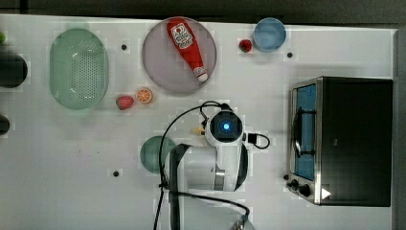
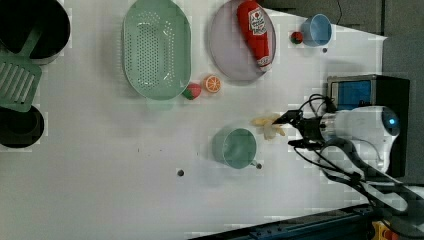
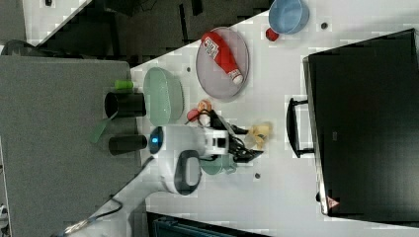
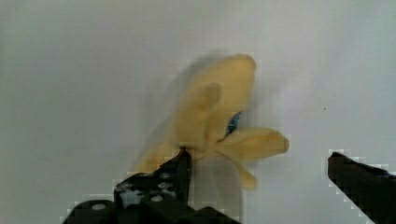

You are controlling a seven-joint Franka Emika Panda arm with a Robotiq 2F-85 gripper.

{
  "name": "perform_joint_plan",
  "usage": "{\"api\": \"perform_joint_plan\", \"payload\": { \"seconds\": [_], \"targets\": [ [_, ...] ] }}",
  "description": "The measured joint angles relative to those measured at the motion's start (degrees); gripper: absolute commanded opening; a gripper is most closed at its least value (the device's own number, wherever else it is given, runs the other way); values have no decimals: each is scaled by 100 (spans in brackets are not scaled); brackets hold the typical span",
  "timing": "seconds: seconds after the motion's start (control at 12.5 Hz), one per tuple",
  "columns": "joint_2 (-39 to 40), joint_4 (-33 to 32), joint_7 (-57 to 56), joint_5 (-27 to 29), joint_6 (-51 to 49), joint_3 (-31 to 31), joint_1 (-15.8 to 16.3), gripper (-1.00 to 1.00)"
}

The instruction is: Pick banana from table and place on oven.

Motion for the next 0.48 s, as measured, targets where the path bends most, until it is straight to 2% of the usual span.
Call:
{"api": "perform_joint_plan", "payload": {
  "seconds": [0.08, 0.24, 0.48],
  "targets": [
    [210, -56, 0, 0, 95, 1, -16, 100],
    [453, -112, 1, -11, 436, 78, -34, 43],
    [432, -112, 1, 17, 504, 263, 56, -28]
  ]
}}
